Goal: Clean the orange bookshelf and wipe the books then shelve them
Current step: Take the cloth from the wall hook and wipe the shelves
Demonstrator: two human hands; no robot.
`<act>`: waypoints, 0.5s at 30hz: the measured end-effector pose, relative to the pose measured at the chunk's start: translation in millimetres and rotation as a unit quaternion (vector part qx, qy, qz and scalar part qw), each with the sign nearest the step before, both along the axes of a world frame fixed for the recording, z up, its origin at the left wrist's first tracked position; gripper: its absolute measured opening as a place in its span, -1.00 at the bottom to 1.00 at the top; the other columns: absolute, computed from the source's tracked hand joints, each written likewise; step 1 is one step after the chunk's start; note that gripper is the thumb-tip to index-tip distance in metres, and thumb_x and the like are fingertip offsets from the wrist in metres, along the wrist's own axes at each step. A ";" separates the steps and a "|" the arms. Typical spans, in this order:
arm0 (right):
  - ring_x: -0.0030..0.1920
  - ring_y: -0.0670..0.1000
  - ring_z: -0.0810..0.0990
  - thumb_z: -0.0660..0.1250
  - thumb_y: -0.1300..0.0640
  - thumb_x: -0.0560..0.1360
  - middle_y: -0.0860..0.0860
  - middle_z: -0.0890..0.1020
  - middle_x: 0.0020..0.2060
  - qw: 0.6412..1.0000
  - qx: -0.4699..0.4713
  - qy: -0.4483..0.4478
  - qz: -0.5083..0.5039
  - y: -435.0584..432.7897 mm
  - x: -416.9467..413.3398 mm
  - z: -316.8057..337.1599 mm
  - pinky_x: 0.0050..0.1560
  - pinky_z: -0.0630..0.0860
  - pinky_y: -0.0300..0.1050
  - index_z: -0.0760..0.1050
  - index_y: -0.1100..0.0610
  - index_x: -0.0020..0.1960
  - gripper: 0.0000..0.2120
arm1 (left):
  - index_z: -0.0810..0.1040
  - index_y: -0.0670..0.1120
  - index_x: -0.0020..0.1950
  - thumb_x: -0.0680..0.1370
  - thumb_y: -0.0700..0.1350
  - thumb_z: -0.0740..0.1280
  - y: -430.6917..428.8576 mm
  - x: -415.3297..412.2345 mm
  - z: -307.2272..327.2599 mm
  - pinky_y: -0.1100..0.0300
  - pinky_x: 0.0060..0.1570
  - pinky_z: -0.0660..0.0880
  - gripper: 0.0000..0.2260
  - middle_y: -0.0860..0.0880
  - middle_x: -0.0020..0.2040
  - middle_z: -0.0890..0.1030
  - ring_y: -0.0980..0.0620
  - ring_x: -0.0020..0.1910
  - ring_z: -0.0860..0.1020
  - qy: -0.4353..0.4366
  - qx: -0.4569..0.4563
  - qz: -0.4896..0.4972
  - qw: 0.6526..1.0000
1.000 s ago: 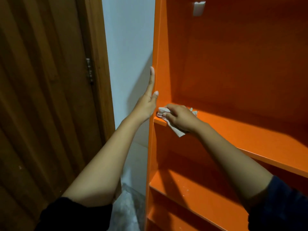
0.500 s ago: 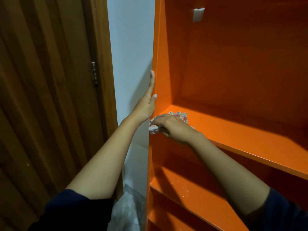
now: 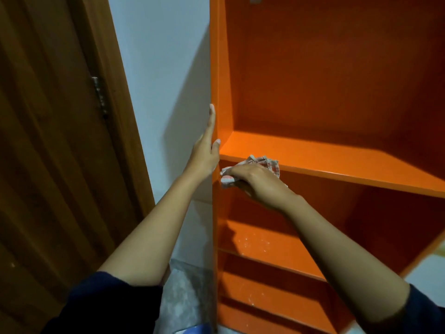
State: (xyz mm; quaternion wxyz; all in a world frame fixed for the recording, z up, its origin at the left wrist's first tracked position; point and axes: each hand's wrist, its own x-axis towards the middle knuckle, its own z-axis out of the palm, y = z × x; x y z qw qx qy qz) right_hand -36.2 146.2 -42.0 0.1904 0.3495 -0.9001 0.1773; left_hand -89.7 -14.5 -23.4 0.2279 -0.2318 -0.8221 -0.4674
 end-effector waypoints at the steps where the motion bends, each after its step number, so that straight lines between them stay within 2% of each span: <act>1: 0.17 0.05 0.55 0.27 0.26 0.53 0.07 0.63 0.14 1.000 -0.010 -0.009 -0.017 3.8 4.1 -7.7 0.07 0.40 -0.19 0.54 0.17 0.18 -0.76 | -0.28 0.32 0.44 0.65 -0.18 0.11 0.1 0.3 -7.4 0.05 0.24 0.44 -0.34 -0.03 0.54 0.15 -0.05 0.37 0.37 -0.009 0.006 -0.002 1.000; 3: 0.19 0.00 0.53 0.26 0.26 0.55 0.03 0.60 0.17 0.997 -0.041 -0.049 -0.051 14.9 14.0 -26.1 0.10 0.38 -0.23 0.52 0.13 0.22 -0.74 | -0.27 0.29 0.46 0.65 -0.18 0.10 0.4 2.2 -22.9 0.14 0.19 0.43 -0.35 -0.05 0.54 0.16 0.00 0.36 0.37 -0.016 0.014 -0.009 1.000; 4: 0.17 -0.03 0.53 0.26 0.22 0.57 0.00 0.60 0.17 0.993 -0.065 -0.075 -0.066 22.5 19.2 -37.2 0.11 0.41 -0.18 0.51 0.11 0.22 -0.75 | -0.26 0.31 0.45 0.64 -0.19 0.11 0.7 3.6 -30.6 0.12 0.25 0.40 -0.34 -0.05 0.54 0.14 0.00 0.39 0.33 -0.013 0.016 -0.012 1.000; 7: 0.17 -0.01 0.52 0.22 0.12 0.61 -0.01 0.57 0.18 0.972 -0.152 -0.138 -0.113 54.3 32.4 -77.4 0.10 0.45 -0.04 0.48 0.08 0.25 -0.76 | -0.28 0.44 0.38 0.64 -0.20 0.11 1.4 7.6 -55.5 -0.09 0.38 0.32 -0.29 -0.03 0.55 0.10 -0.08 0.47 0.24 -0.017 0.017 -0.008 1.000; 12: 0.15 0.05 0.56 0.21 0.10 0.60 0.06 0.61 0.14 0.915 -0.262 -0.161 -0.262 128.9 48.2 -155.4 0.01 0.43 -0.08 0.49 0.13 0.22 -0.77 | -0.27 0.36 0.43 0.65 -0.15 0.09 12.9 13.1 -102.3 -0.15 0.29 0.40 -0.35 -0.02 0.54 0.14 -0.14 0.40 0.35 -0.031 0.030 0.038 0.998; 15: 0.12 0.12 0.59 0.20 0.08 0.61 0.10 0.63 0.10 0.881 -0.276 -0.154 -0.351 177.6 57.4 -204.4 0.06 0.52 0.08 0.49 0.13 0.21 -0.76 | -0.23 0.26 0.49 0.66 -0.09 0.05 26.1 13.9 -129.5 -0.13 0.21 0.47 -0.44 -0.02 0.53 0.16 -0.23 0.30 0.43 -0.037 0.047 0.084 0.995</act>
